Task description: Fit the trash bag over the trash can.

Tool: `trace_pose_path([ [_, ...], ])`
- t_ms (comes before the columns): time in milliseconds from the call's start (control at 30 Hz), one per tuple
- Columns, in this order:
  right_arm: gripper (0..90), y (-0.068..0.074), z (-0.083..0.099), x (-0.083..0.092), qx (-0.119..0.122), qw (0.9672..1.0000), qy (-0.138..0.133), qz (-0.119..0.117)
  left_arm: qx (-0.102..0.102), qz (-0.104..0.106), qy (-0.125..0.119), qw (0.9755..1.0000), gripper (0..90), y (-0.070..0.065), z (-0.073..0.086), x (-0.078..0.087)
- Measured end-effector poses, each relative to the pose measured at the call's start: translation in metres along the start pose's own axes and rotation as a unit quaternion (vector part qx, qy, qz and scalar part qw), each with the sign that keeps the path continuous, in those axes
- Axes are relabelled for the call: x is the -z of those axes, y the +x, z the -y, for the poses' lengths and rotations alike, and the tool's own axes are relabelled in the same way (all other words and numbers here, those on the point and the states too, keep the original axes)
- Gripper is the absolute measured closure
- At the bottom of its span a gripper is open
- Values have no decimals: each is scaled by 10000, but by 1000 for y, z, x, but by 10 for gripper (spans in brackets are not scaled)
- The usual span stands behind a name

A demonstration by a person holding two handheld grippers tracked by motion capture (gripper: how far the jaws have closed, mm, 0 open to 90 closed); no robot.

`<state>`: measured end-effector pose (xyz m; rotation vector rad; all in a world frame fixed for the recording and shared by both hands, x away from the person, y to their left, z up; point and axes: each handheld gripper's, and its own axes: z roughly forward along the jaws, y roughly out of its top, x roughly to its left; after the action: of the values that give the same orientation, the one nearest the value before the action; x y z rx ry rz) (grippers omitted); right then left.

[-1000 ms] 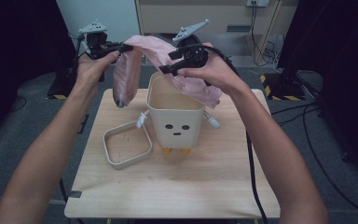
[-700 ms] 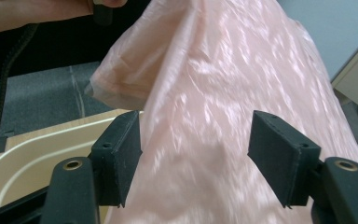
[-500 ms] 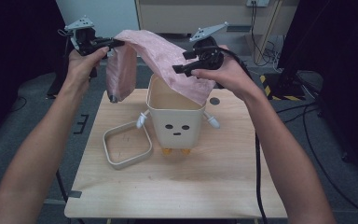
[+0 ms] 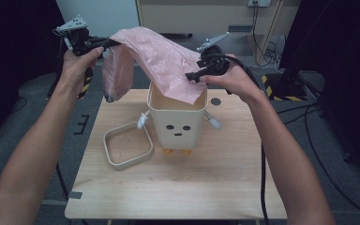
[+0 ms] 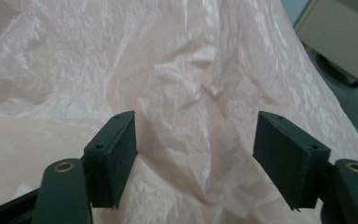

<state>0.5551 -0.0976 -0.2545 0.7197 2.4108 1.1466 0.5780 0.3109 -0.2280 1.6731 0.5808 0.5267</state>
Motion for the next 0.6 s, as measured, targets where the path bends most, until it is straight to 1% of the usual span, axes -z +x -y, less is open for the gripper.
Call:
trace_pose_path([
  [33, 315, 0, 2, -3, -8, 10000, 37, 6, 0, 13, -2, 10000, 889, -1, 0, 0],
  [67, 318, 0, 2, -4, -98, 9999, 42, -37, -18, 12, -5, 10000, 889, -2, 0, -1],
  [100, 315, -1, 2, -5, -120, 9999, 16, -35, -18, 22, -18, 10000, 889, -3, 0, -1],
  [167, 326, 0, 1, -6, -121, 9999, 49, -20, -23, 35, -24, 10000, 889, -5, 0, -3],
  [267, 358, 3, -1, -10, -14, 9998, 188, -31, -29, 83, -73, 9999, 889, -10, -1, -5],
  [400, 457, 6, -3, -14, 60, 9994, 340, -20, -21, 136, -128, 9998, 889, -14, -2, -6],
  [433, 500, 6, -3, -15, 73, 9993, 363, -35, -14, 145, -138, 9998, 889, -15, -2, -6],
  [467, 526, 7, -3, -15, 79, 9992, 375, -81, -25, 155, -129, 9998, 889, -17, -2, -6],
  [533, 561, 8, -4, -15, 115, 9992, 389, 5, -50, 148, -97, 9998, 889, -19, -1, -7],
  [600, 603, 8, -4, -14, 75, 9992, 390, 62, -39, 150, -104, 9998, 888, -20, -1, -7],
])
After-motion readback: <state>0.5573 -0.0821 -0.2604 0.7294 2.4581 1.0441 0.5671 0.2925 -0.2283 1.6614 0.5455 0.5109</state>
